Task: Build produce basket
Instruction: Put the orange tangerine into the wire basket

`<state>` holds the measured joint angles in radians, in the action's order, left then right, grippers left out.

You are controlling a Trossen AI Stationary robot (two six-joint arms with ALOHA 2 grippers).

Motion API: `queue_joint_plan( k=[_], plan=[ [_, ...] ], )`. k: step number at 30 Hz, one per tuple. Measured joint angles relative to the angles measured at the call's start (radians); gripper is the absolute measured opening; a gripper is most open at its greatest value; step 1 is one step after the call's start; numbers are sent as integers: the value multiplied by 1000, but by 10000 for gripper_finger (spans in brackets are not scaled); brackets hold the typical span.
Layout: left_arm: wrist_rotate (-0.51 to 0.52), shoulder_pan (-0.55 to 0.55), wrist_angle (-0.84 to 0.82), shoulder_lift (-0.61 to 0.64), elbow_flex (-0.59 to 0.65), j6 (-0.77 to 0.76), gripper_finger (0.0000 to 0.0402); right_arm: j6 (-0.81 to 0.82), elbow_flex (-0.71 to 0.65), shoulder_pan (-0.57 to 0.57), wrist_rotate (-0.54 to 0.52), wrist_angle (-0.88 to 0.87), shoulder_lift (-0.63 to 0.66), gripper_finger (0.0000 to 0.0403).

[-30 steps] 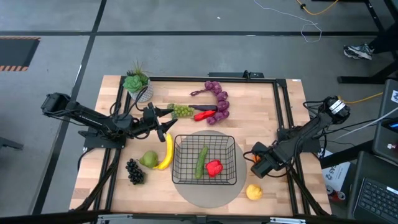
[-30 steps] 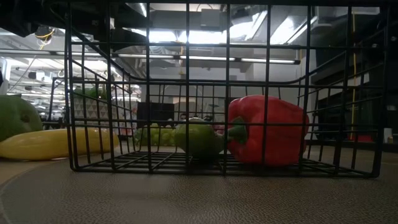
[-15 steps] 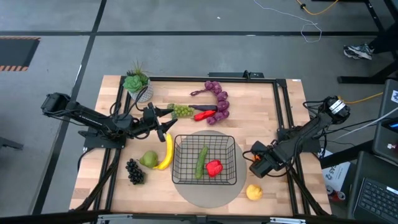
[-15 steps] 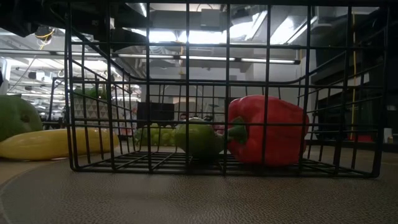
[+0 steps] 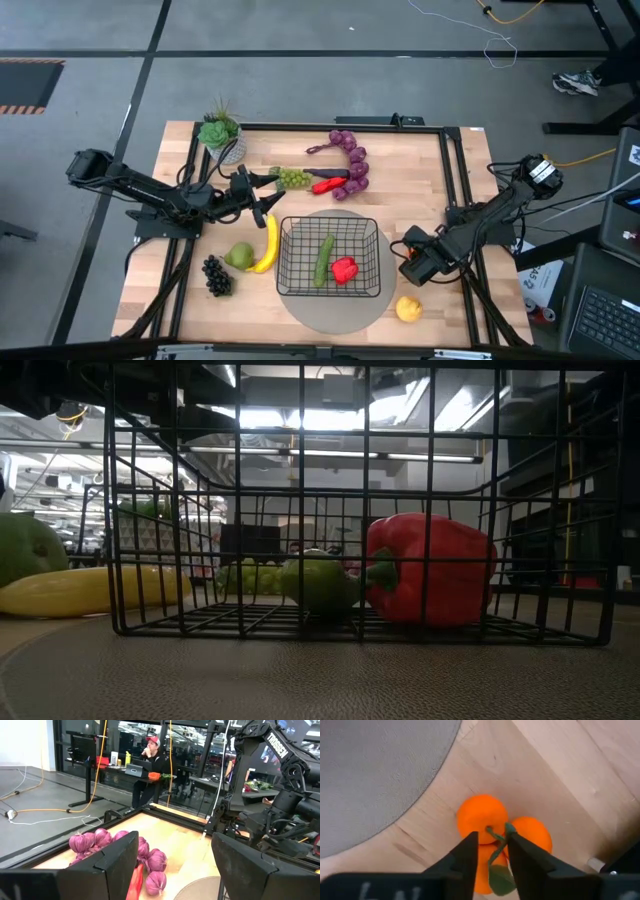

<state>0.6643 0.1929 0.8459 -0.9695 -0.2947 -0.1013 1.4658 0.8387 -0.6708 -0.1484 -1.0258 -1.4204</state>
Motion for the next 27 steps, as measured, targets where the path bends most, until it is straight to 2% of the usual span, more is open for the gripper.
queue_joint_plan(
  k=[8,27],
  plan=[
    [0,0,0,0,0,0,247,0,0,0,-45,8,0,11],
    [0,0,0,0,0,0,247,-6,1,0,-77,-8,0,2]
  ],
)
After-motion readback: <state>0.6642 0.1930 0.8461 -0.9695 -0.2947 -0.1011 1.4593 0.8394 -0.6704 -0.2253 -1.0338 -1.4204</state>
